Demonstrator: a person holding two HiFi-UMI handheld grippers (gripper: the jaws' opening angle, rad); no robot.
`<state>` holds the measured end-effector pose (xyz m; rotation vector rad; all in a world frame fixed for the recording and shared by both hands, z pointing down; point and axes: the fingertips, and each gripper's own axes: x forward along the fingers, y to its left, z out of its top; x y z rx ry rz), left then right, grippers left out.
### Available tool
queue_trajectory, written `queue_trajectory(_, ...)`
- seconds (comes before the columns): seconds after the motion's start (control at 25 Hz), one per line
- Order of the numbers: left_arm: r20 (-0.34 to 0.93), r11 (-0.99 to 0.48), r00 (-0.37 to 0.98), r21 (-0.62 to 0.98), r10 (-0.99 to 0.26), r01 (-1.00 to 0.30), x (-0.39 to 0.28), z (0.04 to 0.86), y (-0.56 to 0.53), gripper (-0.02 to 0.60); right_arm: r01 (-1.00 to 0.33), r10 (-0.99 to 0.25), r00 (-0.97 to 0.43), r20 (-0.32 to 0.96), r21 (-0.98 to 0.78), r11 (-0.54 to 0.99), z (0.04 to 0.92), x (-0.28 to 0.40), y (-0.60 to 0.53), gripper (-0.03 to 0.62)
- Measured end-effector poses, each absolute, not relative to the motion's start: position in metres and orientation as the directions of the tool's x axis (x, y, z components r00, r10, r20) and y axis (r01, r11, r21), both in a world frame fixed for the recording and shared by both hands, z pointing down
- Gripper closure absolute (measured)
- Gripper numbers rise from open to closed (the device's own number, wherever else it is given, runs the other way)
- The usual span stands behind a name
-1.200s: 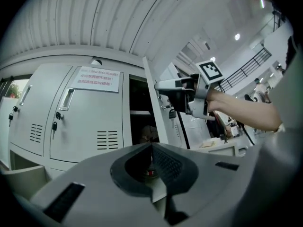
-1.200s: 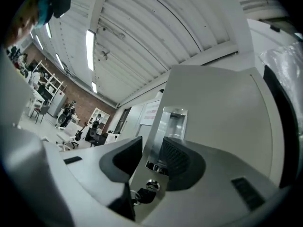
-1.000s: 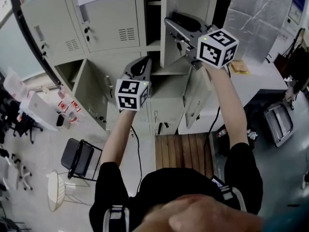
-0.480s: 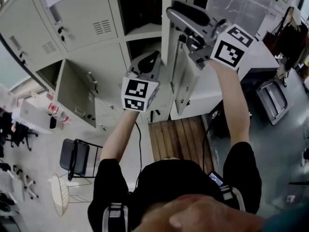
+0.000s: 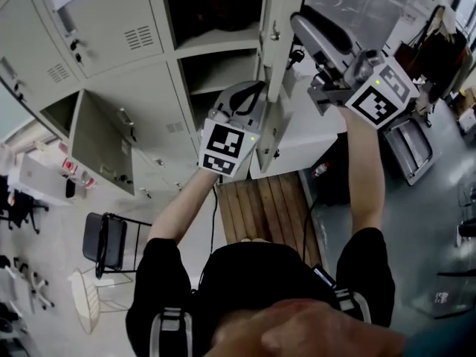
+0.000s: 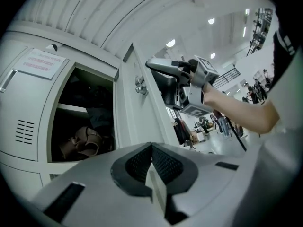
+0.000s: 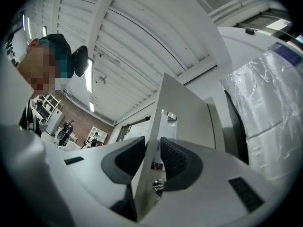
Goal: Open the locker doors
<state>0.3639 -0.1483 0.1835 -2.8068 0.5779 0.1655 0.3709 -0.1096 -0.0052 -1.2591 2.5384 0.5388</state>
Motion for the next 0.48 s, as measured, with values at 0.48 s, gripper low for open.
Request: queue_trajectory(0.48, -0.134, -0.913, 0.954, -0.28, -0.269, -0.297, 0.41, 0.186, -0.109, 0.571, -0.882, -0.755, -0.466, -0.462, 0.173, 0.438, -0.003, 0.418, -0.08, 0.525)
